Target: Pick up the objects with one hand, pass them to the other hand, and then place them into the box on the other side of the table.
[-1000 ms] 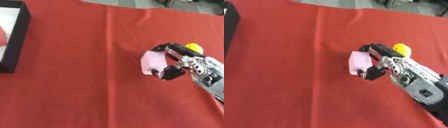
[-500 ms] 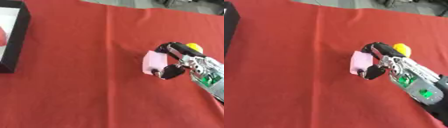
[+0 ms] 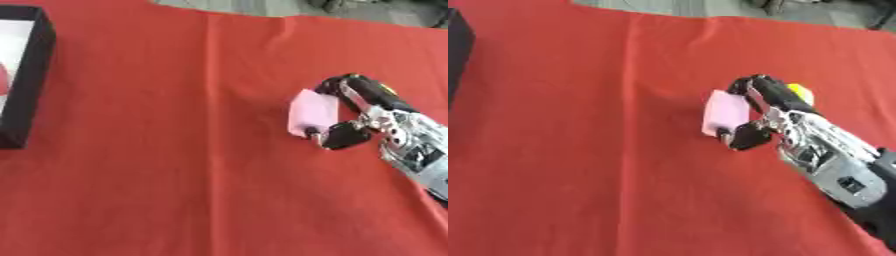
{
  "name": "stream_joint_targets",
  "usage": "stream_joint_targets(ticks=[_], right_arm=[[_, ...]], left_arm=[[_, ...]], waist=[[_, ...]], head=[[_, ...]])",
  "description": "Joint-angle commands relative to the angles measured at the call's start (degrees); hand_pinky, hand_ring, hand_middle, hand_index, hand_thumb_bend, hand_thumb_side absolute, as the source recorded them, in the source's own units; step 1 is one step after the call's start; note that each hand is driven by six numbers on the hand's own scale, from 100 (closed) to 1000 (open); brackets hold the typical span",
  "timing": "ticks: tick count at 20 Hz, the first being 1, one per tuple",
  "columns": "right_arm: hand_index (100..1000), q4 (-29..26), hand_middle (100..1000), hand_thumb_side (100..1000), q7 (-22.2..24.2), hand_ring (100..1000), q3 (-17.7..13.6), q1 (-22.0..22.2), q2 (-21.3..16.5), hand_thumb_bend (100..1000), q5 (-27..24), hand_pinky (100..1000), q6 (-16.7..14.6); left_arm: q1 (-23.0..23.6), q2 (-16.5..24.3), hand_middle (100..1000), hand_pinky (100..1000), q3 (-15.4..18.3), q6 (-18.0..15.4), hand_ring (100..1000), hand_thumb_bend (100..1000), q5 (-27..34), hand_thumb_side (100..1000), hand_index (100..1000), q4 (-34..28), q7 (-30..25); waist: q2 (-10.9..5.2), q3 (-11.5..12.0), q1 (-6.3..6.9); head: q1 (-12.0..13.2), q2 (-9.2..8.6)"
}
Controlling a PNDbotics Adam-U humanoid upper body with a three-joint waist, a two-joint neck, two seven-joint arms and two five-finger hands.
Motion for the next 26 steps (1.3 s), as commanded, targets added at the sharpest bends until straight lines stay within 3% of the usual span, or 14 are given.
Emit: stream_joint_targets(ticks=[1, 7, 10, 16, 21, 26], right_arm=[[582, -0.53, 437, 100, -4.42, 726, -0.27, -0.57, 0.48, 287, -1.4, 852, -1.04], [571, -0.53, 426, 100, -15.53, 730, 1.42, -3.91, 7.66, 231, -6.35, 655, -1.36], [556, -0.53, 413, 100, -22.05, 725, 3.0, -5.66, 11.14, 193, -6.86, 578, -2.67], [551, -0.53, 408, 100, -33.66, 719, 8.25, -7.4, 16.98, 165, -5.35, 547, -5.94], [553, -0.53, 411, 100, -39.6, 711, 12.21, -8.12, 19.54, 169, -2.17, 549, -7.32], [558, -0.53, 417, 100, -42.89, 700, 15.88, -8.82, 20.75, 162, 3.89, 569, -7.67]], left_arm=[[0.29, 2.1, 772, 737, 1.61, -0.37, 761, 100, 0.12, 606, 756, -0.84, 0.77], [0.42, 2.76, 783, 726, 2.17, -0.85, 754, 100, 1.91, 607, 817, -0.84, 1.34], [-0.41, 3.08, 838, 722, 2.38, -1.57, 801, 100, 2.81, 607, 822, -0.84, 1.05], [-2.7, 4.59, 837, 720, 1.64, -2.04, 793, 100, 6.09, 654, 815, -0.84, -1.91], [-5.22, 7.16, 821, 732, 0.32, -1.47, 790, 100, 8.73, 706, 822, -0.84, -6.36], [-8.99, 10.05, 840, 760, -2.71, -0.41, 811, 100, 7.66, 754, 849, -0.84, -15.15]], waist=[[-2.07, -0.65, 0.67], [-3.39, -2.19, 1.31], [-3.85, -2.65, 1.48], [-4.35, -2.8, 2.06], [-4.71, -2.78, 2.67], [-5.05, -2.47, 3.26]], head=[[1.31, 0.93], [2.48, 1.97], [2.83, 2.12], [3.3, 2.38], [3.68, 2.36], [3.74, 2.45]])
